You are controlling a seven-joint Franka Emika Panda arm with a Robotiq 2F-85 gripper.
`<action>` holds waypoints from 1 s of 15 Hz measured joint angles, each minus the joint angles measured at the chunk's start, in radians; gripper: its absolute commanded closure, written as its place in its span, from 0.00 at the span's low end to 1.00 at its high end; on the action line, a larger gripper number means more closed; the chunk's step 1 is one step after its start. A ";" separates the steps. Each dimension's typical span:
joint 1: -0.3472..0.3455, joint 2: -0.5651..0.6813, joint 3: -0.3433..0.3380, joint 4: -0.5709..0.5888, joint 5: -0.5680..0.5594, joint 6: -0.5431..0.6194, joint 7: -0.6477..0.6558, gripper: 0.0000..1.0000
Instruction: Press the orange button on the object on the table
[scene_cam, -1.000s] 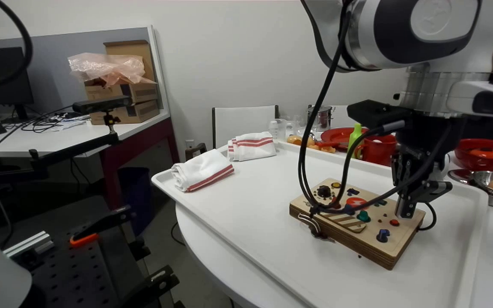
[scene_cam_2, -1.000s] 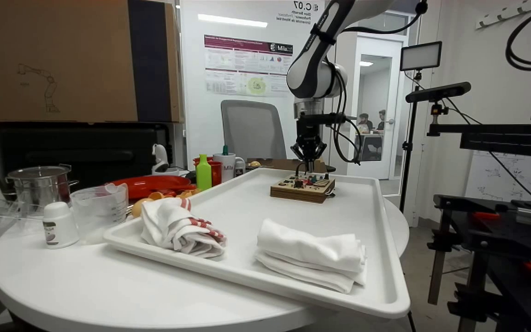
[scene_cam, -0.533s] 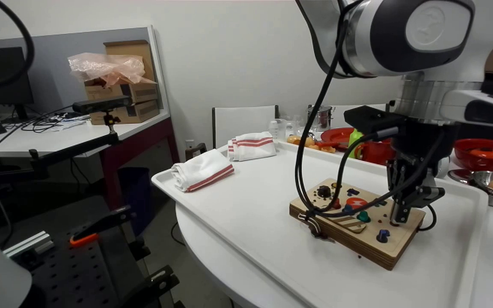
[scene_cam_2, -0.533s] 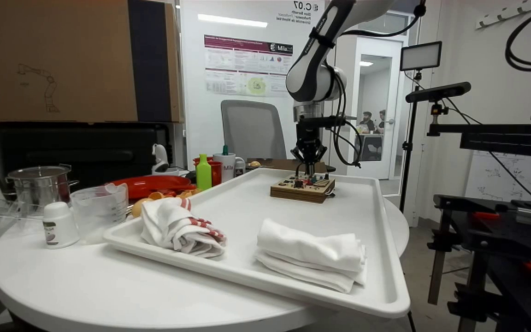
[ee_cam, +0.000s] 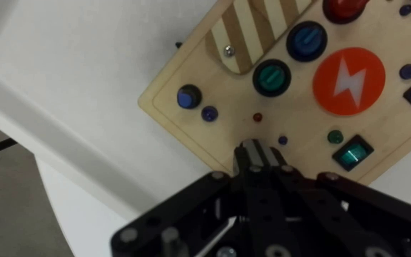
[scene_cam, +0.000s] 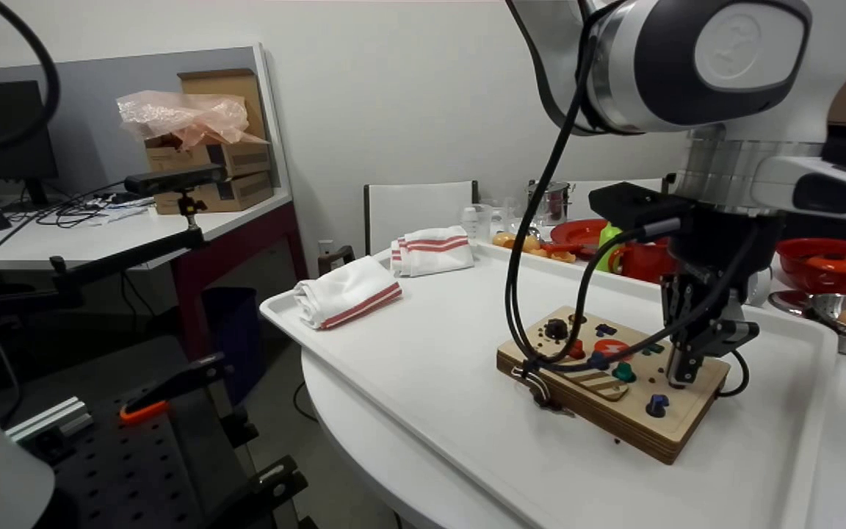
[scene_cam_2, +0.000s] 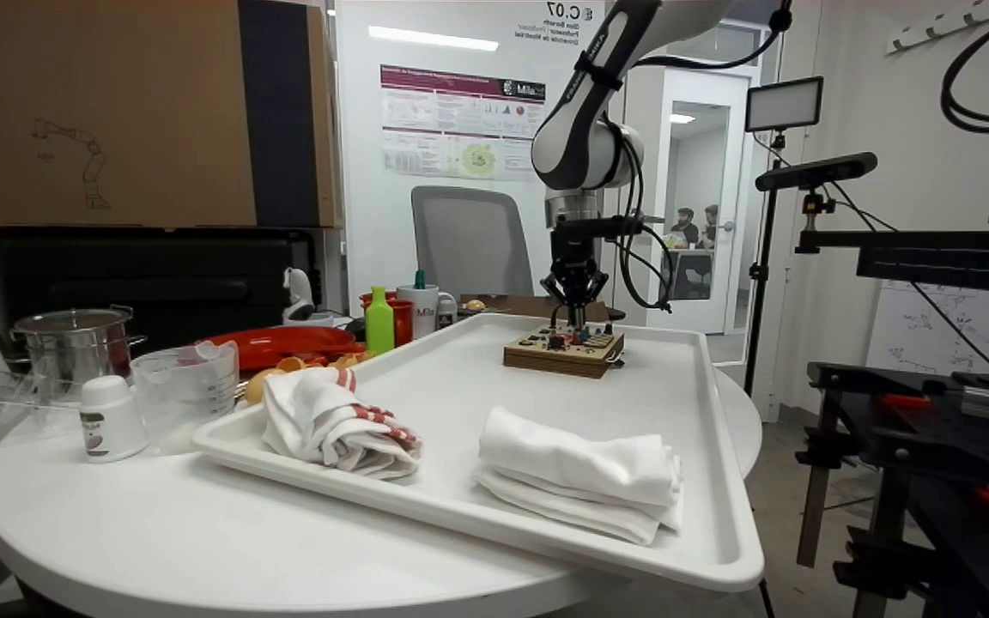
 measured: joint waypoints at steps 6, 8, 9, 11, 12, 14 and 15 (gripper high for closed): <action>-0.007 0.002 -0.001 0.000 0.020 0.000 0.021 1.00; -0.013 0.002 -0.001 0.001 0.032 0.000 0.021 1.00; -0.015 0.001 -0.001 0.002 0.039 0.000 0.021 1.00; -0.019 -0.008 -0.002 0.003 0.046 0.000 0.021 1.00; -0.020 -0.016 -0.004 0.004 0.049 -0.001 0.021 1.00; -0.022 -0.047 -0.007 0.004 0.051 -0.011 0.020 1.00; -0.023 -0.069 -0.009 0.003 0.051 -0.022 0.018 1.00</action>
